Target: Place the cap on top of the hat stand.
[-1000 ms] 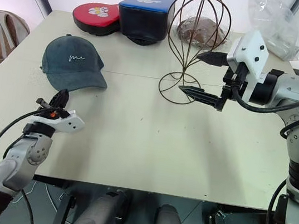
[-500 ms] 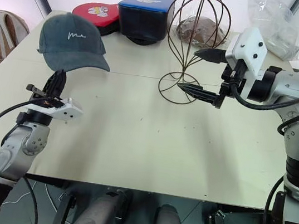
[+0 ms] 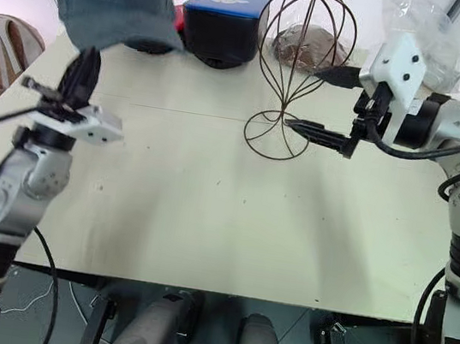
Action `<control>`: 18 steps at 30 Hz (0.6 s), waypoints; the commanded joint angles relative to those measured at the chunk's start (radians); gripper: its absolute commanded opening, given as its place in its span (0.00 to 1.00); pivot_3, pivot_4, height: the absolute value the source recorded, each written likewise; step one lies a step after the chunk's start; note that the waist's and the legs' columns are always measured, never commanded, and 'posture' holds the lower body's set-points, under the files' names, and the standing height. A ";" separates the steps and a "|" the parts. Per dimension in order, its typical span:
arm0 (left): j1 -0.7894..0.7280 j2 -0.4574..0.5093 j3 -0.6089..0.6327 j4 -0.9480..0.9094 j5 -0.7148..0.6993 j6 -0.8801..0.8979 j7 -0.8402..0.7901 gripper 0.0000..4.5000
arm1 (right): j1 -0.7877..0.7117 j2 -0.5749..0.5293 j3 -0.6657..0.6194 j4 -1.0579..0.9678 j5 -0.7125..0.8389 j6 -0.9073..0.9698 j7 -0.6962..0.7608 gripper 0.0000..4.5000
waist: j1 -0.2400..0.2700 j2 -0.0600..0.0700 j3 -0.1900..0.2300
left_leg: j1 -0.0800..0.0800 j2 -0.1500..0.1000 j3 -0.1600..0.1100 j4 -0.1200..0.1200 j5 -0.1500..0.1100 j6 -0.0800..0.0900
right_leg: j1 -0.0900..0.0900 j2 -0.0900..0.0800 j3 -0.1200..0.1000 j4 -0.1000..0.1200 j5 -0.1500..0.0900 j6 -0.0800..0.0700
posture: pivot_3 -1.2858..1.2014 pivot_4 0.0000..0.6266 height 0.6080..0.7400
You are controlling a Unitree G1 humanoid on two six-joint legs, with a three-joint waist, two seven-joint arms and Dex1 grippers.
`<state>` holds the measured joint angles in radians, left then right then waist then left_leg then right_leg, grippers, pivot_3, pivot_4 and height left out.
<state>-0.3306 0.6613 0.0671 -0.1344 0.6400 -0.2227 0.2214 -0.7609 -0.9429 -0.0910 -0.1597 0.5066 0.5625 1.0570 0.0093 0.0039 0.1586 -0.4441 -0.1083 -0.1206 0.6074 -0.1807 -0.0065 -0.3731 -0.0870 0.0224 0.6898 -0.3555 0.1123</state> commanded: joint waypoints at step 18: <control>-0.338 0.003 -0.032 0.191 -0.279 -0.268 -0.218 0.01 | 0.014 -0.205 -0.284 0.031 0.136 0.125 0.037 1.00 | 0.002 -0.001 0.000 | 0.000 0.000 0.000 0.001 0.000 0.000 | 0.001 0.000 0.000 0.000 0.000 0.000 | 0.52 0.24 1.00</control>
<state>-0.6361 0.6649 0.0279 0.0698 0.3914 -0.4681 0.0148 -0.7482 -1.1287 -0.3323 -0.0954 0.6154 0.6774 1.0956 0.0112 0.0033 0.1590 -0.4445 -0.1082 -0.1201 0.6082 -0.1808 -0.0060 -0.3724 -0.0869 0.0227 0.6894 -0.3553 0.1126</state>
